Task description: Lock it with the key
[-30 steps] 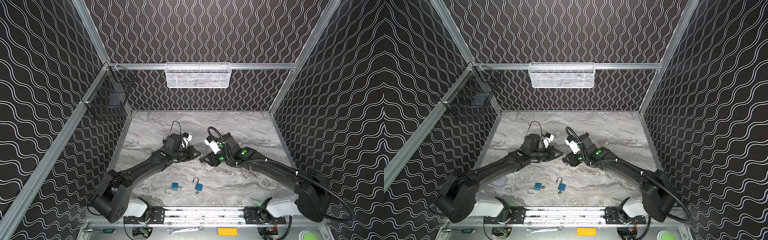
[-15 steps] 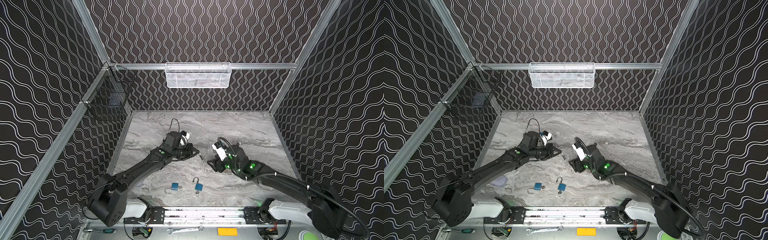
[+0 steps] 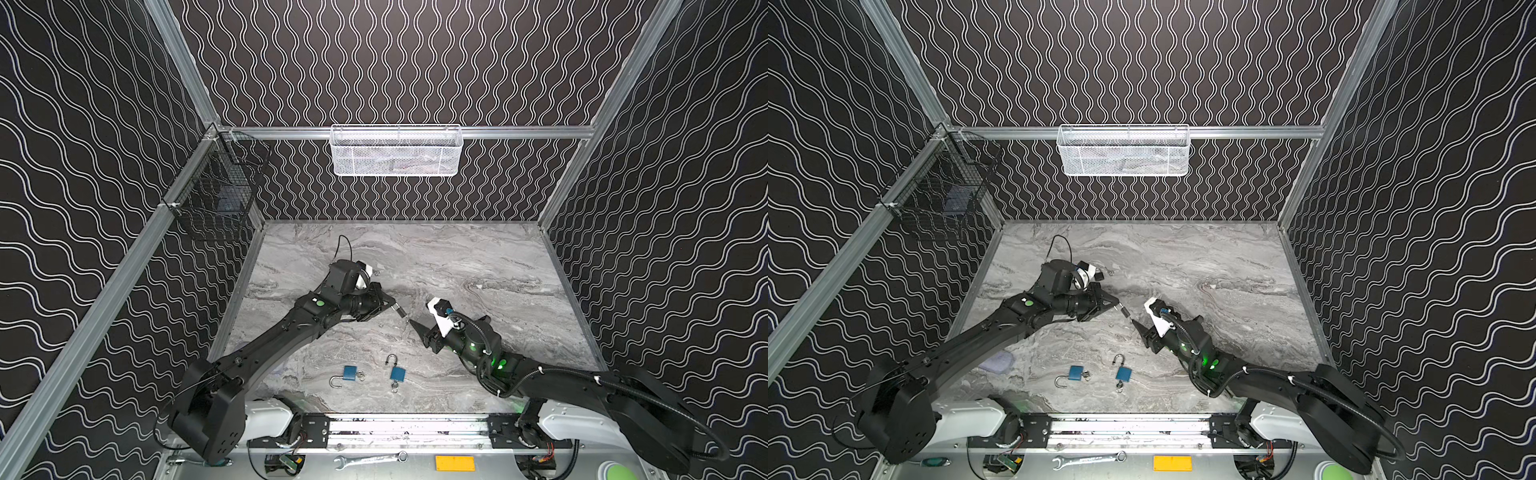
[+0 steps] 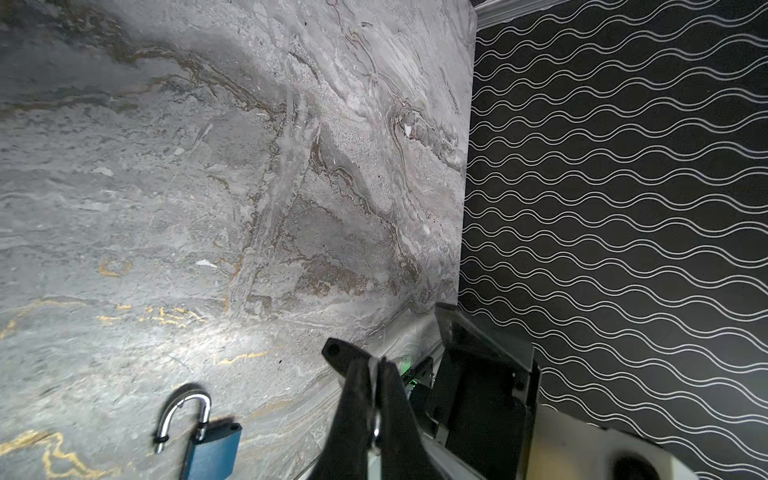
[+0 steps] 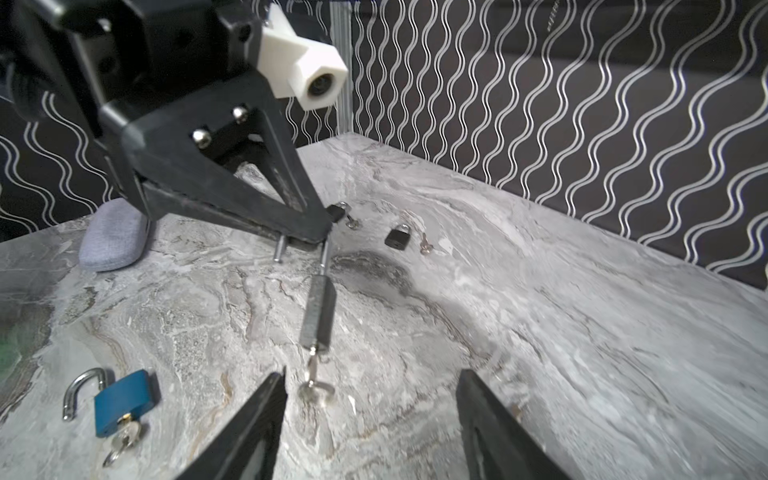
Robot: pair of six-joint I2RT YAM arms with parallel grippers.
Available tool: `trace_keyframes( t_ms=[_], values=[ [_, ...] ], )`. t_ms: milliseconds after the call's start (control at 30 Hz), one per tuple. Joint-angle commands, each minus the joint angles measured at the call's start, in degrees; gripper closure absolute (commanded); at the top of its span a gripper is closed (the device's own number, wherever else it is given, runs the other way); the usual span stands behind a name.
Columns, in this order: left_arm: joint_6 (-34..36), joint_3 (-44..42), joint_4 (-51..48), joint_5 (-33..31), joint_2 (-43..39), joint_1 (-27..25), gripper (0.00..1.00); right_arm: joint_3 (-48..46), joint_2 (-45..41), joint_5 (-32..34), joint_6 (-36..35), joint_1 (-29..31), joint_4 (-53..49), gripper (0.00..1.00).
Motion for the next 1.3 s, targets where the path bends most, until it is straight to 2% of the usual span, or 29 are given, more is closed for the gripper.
trace_keyframes(
  t_ms=[0, 500, 1267],
  values=[
    [-0.9, 0.1, 1.7, -0.2, -0.6, 0.0, 1.00, 1.1, 1.7, -0.1, -1.7, 0.3, 7.6, 0.34],
    [-1.7, -0.4, 2.9, 0.4, -2.1, 0.1, 1.00, 3.5, 8.7, -2.4, 0.1, 0.8, 11.5, 0.42],
    [-1.8, -1.6, 4.5, 1.7, -2.7, 1.0, 1.00, 5.3, 13.7, -3.9, 2.0, 0.9, 12.7, 0.65]
  ],
)
